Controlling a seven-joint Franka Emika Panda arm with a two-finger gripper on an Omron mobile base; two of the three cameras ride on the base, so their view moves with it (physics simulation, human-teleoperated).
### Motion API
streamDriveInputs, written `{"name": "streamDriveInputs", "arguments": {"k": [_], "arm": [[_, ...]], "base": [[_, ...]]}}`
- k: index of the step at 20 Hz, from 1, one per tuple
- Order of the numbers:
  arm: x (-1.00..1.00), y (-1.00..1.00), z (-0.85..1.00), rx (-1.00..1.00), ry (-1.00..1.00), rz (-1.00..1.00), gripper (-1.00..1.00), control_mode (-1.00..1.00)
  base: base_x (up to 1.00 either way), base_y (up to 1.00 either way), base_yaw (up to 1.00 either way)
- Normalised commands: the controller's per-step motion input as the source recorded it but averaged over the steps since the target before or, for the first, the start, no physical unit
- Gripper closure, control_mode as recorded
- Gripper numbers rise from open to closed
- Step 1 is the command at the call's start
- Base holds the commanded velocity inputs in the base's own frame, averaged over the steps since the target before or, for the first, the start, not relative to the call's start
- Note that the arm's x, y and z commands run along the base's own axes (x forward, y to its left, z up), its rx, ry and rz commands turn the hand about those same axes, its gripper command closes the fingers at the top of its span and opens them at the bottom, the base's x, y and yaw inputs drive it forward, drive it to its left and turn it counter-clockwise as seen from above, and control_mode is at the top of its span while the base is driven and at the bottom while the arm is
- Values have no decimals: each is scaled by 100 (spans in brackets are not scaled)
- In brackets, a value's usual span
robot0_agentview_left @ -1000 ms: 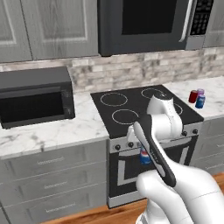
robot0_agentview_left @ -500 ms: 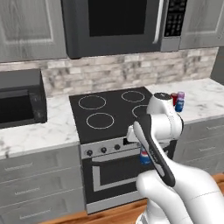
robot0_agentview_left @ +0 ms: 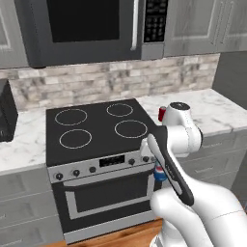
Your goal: Four empty soda cans are scattered around the kitchen. Gather all the cans and cluster them next to the stove for recycling.
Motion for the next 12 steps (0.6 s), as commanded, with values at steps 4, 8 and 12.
{"name": "streamDriveInputs", "arguments": {"k": [4, 8, 12], "arm": [[0, 0, 0, 0, 0, 0, 100, 100], [0, 0, 0, 0, 0, 0, 100, 100], [0, 0, 0, 0, 0, 0, 100, 100]], "base": [[0, -61, 0], [0, -55, 0], [0, -47, 0]]}}
